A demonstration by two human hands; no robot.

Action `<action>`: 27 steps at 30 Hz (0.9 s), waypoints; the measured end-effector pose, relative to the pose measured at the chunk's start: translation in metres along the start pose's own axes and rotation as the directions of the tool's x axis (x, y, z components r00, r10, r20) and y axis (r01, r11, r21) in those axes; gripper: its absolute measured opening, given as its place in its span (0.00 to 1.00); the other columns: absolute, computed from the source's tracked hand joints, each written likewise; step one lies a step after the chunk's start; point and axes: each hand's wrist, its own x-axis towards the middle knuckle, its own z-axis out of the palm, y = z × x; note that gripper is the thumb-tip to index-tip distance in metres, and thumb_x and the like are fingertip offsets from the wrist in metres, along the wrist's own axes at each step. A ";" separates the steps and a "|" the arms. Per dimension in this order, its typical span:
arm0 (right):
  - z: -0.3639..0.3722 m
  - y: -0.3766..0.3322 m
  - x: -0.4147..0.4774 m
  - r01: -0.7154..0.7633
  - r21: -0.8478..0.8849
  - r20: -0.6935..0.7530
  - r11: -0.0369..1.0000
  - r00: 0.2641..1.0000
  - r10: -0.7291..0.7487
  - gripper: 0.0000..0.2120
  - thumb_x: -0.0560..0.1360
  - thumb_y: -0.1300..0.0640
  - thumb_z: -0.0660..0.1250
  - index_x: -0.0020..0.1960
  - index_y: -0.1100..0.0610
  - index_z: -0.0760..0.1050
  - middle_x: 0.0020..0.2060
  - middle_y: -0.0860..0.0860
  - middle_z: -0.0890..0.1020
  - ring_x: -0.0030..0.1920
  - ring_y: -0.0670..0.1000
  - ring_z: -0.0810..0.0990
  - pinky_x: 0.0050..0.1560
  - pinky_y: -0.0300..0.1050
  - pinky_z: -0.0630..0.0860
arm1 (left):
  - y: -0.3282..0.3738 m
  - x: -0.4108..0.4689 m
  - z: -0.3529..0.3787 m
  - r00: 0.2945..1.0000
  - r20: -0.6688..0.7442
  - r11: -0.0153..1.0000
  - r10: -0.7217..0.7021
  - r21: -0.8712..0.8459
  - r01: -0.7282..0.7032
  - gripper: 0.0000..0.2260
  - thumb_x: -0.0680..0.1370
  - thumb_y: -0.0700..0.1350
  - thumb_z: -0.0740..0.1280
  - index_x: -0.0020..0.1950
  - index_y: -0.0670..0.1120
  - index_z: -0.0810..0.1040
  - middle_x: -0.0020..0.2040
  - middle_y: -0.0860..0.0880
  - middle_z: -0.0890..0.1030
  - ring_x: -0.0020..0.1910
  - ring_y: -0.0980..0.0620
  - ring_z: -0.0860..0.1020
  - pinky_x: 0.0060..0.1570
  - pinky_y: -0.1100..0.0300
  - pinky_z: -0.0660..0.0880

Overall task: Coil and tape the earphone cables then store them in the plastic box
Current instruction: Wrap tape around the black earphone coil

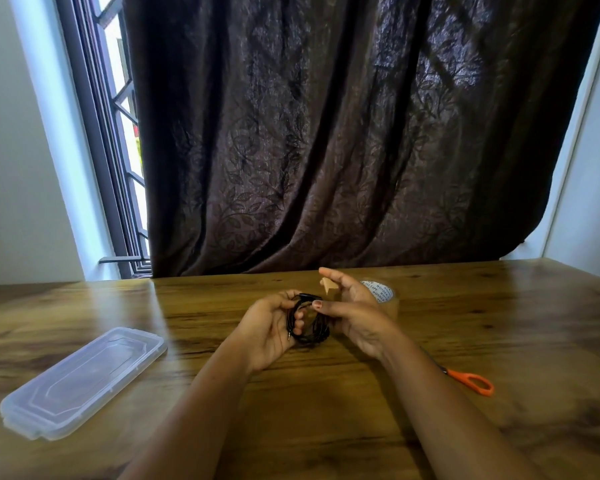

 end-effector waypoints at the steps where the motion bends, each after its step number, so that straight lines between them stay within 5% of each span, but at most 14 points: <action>1: 0.001 0.000 0.000 0.003 -0.008 0.001 1.000 1.000 -0.003 0.30 0.68 0.75 0.69 0.65 0.53 0.72 0.60 0.55 0.77 0.58 0.57 0.80 0.52 0.49 0.80 | -0.001 0.001 0.000 1.000 -0.003 0.999 0.005 0.032 -0.005 0.07 0.80 0.40 0.56 0.50 0.42 0.73 0.33 0.48 0.72 0.30 0.55 0.70 0.32 0.64 0.73; 4: 0.001 0.002 -0.001 0.027 -0.084 -0.020 0.996 0.999 -0.029 0.32 0.67 0.75 0.70 0.65 0.50 0.72 0.62 0.54 0.75 0.59 0.55 0.79 0.53 0.47 0.80 | -0.007 0.005 -0.001 0.997 -0.037 0.974 0.064 0.218 -0.055 0.08 0.82 0.42 0.59 0.53 0.41 0.75 0.40 0.46 0.77 0.36 0.55 0.74 0.41 0.62 0.74; 7: -0.002 -0.001 -0.004 0.090 -0.178 -0.084 0.980 0.991 -0.106 0.32 0.67 0.74 0.71 0.63 0.46 0.74 0.60 0.50 0.73 0.60 0.51 0.76 0.50 0.44 0.80 | -0.011 0.007 0.000 0.994 -0.057 0.925 0.092 0.375 -0.064 0.13 0.83 0.44 0.56 0.60 0.39 0.75 0.56 0.38 0.80 0.52 0.47 0.80 0.52 0.57 0.78; 11: -0.001 -0.001 -0.005 0.145 -0.297 -0.069 0.944 0.983 -0.172 0.33 0.67 0.72 0.72 0.63 0.42 0.73 0.59 0.49 0.73 0.60 0.45 0.73 0.57 0.48 0.78 | -0.013 0.007 0.000 0.990 -0.132 0.954 0.044 0.299 -0.002 0.15 0.82 0.45 0.58 0.62 0.36 0.73 0.62 0.36 0.76 0.59 0.43 0.78 0.55 0.52 0.78; 14: -0.001 -0.002 -0.004 0.144 -0.324 -0.082 0.935 0.980 -0.180 0.35 0.67 0.71 0.72 0.64 0.40 0.71 0.57 0.49 0.76 0.60 0.46 0.74 0.61 0.54 0.76 | -0.008 0.001 0.000 0.995 -0.082 0.990 -0.053 0.122 0.063 0.18 0.81 0.49 0.59 0.61 0.36 0.74 0.52 0.40 0.77 0.59 0.42 0.77 0.52 0.52 0.77; 17: -0.003 -0.002 -0.003 0.131 -0.343 -0.102 0.930 0.979 -0.176 0.36 0.68 0.71 0.72 0.66 0.41 0.68 0.54 0.48 0.79 0.59 0.46 0.76 0.62 0.55 0.75 | -0.007 0.002 0.002 0.992 -0.108 0.985 -0.068 0.153 0.084 0.20 0.80 0.56 0.58 0.57 0.40 0.76 0.43 0.46 0.75 0.62 0.41 0.75 0.52 0.53 0.75; 19: -0.004 0.000 -0.002 0.122 -0.348 -0.100 0.929 0.981 -0.166 0.36 0.69 0.71 0.71 0.67 0.40 0.67 0.53 0.47 0.80 0.61 0.48 0.76 0.62 0.56 0.74 | -0.011 0.007 0.002 0.984 -0.174 0.983 -0.028 0.175 0.059 0.16 0.80 0.54 0.60 0.52 0.40 0.75 0.41 0.46 0.75 0.62 0.40 0.76 0.52 0.51 0.78; 22: -0.003 0.002 -0.001 0.116 -0.359 -0.100 0.926 0.982 -0.162 0.38 0.68 0.70 0.72 0.67 0.38 0.67 0.54 0.47 0.81 0.63 0.50 0.74 0.65 0.56 0.72 | -0.013 0.009 0.001 0.986 -0.163 0.993 -0.017 0.113 0.036 0.15 0.81 0.48 0.61 0.58 0.37 0.74 0.46 0.41 0.76 0.59 0.39 0.77 0.51 0.51 0.79; 27: -0.003 0.003 0.000 0.122 -0.359 -0.113 0.925 0.979 -0.173 0.36 0.68 0.68 0.73 0.66 0.38 0.67 0.53 0.47 0.80 0.63 0.49 0.74 0.66 0.57 0.70 | -0.012 0.007 0.004 0.992 -0.128 1.000 -0.015 0.004 0.016 0.09 0.82 0.43 0.57 0.49 0.40 0.73 0.31 0.47 0.73 0.43 0.46 0.76 0.60 0.44 0.74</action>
